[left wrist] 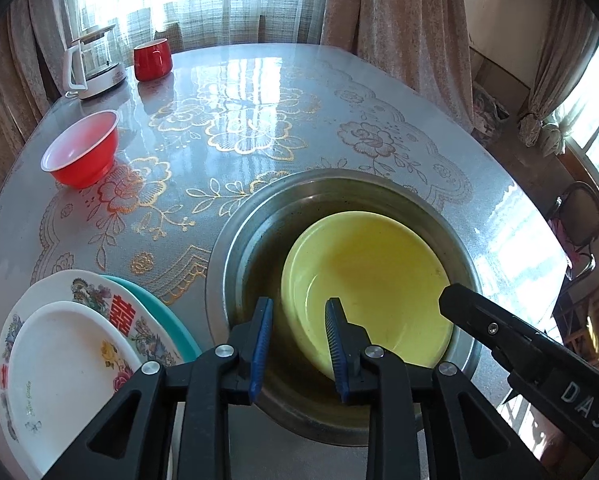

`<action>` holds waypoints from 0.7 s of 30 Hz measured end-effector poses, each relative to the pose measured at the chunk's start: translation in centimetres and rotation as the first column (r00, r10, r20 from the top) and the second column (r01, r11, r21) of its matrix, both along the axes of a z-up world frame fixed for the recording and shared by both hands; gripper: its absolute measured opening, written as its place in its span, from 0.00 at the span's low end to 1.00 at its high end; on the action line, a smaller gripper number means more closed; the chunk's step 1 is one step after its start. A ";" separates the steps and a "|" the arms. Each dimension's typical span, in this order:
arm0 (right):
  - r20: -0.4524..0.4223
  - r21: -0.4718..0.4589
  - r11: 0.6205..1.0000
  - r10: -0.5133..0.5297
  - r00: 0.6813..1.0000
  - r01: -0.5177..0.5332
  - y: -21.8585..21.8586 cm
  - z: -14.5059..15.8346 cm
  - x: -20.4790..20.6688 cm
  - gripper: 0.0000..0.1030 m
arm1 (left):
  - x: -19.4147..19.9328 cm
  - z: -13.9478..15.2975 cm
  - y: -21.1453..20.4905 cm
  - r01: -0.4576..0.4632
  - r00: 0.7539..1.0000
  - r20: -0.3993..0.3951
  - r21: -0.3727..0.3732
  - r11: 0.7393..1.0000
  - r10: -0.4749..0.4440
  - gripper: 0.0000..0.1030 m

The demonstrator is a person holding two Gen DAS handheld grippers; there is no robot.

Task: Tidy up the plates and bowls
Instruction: 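Lower the yellow bowl into the steel bowl and open both grippers, then move both grippers to the red-and-pink bowl rim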

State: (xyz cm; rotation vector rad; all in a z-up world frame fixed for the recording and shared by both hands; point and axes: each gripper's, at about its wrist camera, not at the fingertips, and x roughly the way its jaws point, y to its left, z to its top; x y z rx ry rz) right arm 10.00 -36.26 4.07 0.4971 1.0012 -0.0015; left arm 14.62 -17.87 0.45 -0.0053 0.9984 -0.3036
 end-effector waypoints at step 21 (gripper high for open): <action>0.043 0.016 1.000 0.007 0.999 -0.008 0.2 0.7 -0.6 0.28 | -0.1 2.7 3.1 -0.022 1.000 0.010 -0.089 0.996 0.023 0.60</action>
